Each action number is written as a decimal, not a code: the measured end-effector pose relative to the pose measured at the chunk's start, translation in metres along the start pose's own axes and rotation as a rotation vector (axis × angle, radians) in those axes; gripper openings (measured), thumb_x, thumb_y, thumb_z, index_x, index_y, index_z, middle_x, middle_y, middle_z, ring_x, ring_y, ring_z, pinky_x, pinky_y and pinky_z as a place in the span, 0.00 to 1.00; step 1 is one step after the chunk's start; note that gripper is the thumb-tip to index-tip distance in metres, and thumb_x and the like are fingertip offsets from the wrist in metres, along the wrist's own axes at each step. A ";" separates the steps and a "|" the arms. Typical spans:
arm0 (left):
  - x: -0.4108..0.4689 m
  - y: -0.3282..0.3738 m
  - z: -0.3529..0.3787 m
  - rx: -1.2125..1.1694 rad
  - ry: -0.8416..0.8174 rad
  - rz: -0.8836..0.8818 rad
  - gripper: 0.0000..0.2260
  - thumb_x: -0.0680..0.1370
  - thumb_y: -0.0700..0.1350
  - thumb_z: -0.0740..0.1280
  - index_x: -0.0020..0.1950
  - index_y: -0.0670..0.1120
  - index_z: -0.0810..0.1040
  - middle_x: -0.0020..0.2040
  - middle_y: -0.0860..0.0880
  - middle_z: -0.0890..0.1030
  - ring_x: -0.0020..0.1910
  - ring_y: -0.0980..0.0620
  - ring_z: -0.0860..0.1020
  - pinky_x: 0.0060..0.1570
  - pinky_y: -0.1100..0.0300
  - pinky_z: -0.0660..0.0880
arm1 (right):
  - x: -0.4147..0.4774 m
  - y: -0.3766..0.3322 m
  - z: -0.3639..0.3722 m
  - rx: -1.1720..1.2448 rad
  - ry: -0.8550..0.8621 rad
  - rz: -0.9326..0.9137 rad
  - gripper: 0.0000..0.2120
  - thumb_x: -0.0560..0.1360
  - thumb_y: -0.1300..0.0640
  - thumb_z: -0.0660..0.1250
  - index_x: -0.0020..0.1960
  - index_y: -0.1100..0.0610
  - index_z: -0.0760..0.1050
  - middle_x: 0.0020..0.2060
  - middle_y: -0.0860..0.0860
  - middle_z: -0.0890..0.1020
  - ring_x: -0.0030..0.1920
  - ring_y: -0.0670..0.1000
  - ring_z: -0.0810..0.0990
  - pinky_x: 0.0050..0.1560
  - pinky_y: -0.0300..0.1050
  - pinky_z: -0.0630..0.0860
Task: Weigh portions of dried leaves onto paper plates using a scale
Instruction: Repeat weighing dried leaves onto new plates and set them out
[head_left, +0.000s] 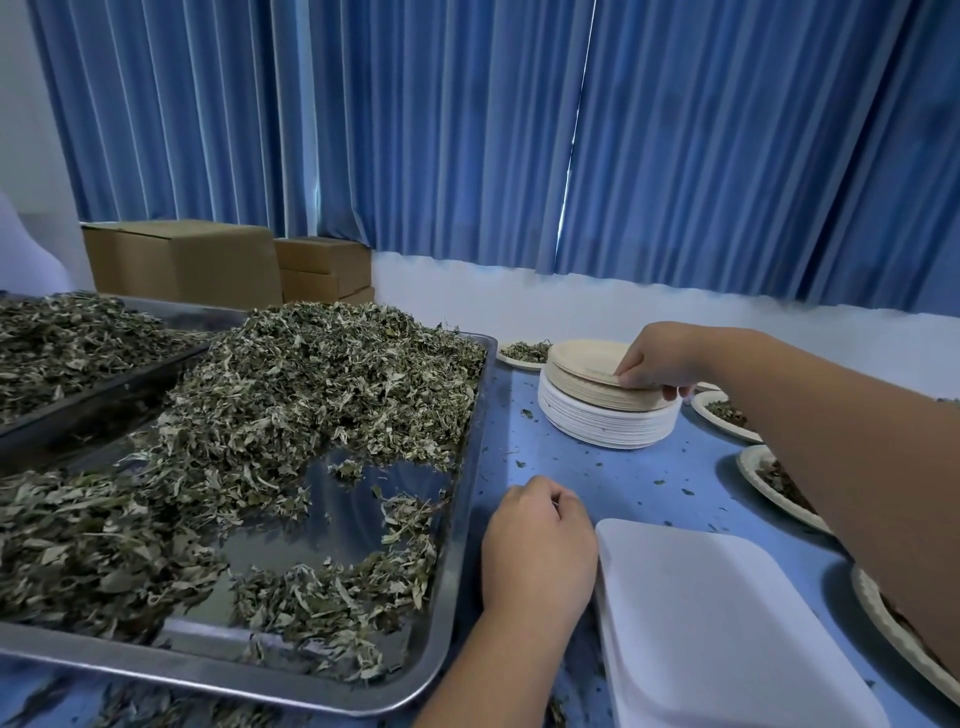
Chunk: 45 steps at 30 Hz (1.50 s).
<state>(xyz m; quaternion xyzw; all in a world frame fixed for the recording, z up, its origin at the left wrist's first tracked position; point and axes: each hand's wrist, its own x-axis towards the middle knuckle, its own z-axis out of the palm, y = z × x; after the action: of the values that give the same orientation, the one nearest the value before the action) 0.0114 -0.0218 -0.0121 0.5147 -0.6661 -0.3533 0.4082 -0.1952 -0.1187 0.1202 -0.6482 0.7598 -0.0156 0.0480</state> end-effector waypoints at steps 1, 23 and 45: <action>0.000 0.000 0.000 0.001 0.001 0.000 0.09 0.80 0.48 0.58 0.43 0.53 0.74 0.46 0.53 0.77 0.45 0.50 0.77 0.42 0.55 0.73 | 0.000 -0.001 -0.001 -0.010 0.018 -0.010 0.08 0.78 0.54 0.64 0.47 0.49 0.83 0.29 0.48 0.78 0.27 0.49 0.75 0.28 0.38 0.72; 0.002 0.001 -0.002 0.020 -0.029 0.006 0.08 0.80 0.48 0.58 0.45 0.52 0.75 0.48 0.52 0.78 0.46 0.51 0.77 0.43 0.56 0.73 | -0.011 -0.013 0.000 -0.247 0.274 0.059 0.07 0.79 0.66 0.56 0.46 0.60 0.71 0.36 0.52 0.72 0.39 0.52 0.70 0.37 0.42 0.66; 0.001 0.011 -0.012 -0.434 0.175 0.047 0.10 0.79 0.42 0.61 0.43 0.55 0.79 0.39 0.55 0.79 0.37 0.55 0.75 0.38 0.61 0.71 | -0.110 -0.003 0.050 1.265 0.636 0.089 0.08 0.72 0.70 0.63 0.42 0.58 0.75 0.35 0.51 0.78 0.33 0.49 0.74 0.37 0.43 0.74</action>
<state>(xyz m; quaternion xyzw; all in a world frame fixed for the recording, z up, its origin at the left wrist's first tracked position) 0.0172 -0.0210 0.0030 0.4279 -0.5485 -0.4324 0.5736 -0.1700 -0.0084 0.0768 -0.4282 0.6080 -0.6406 0.1916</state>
